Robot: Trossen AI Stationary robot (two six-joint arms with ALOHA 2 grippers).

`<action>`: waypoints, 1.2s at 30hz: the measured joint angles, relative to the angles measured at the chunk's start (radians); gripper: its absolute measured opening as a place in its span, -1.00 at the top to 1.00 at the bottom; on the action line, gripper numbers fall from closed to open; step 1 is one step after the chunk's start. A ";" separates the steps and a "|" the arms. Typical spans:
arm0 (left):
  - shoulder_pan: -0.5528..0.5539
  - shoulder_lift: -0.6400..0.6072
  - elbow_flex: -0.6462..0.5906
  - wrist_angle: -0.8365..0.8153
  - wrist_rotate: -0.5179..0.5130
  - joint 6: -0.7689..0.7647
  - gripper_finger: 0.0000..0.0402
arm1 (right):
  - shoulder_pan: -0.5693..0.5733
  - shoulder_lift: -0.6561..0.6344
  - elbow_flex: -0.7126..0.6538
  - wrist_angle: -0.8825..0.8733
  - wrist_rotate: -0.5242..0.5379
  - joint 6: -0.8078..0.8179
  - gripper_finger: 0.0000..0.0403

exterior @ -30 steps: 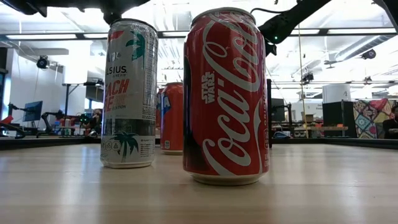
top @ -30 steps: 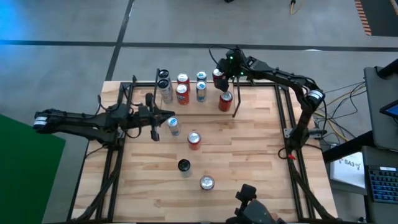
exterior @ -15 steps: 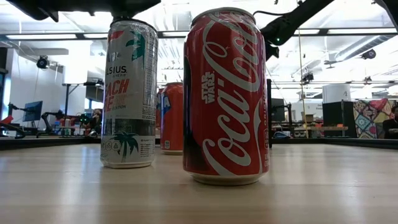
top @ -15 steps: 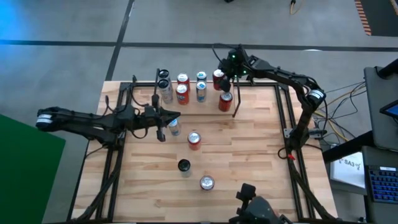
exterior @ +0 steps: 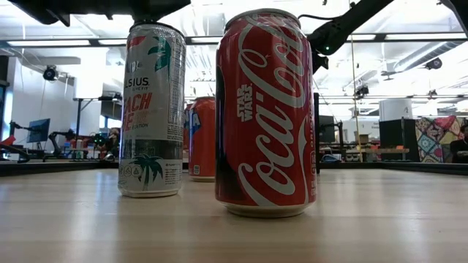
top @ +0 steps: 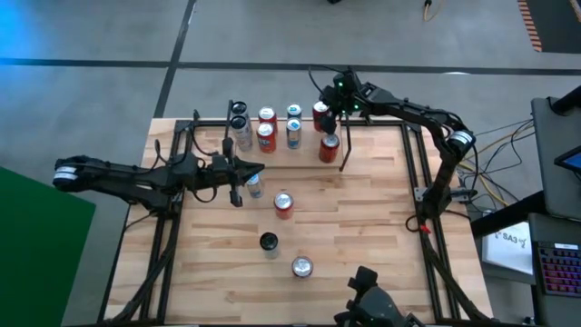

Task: Place canned beverage on shelf
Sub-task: Put the top red soda can on the shelf aligned with the other red soda can

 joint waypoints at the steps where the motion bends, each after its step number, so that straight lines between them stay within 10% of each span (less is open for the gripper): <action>1: 0.000 0.000 0.000 0.001 0.000 0.003 1.00 | -0.001 0.000 0.000 -0.002 0.008 0.000 -0.45; 36: 0.000 0.001 0.001 0.012 -0.001 0.029 1.00 | 0.006 0.009 -0.032 0.007 0.004 0.030 -0.45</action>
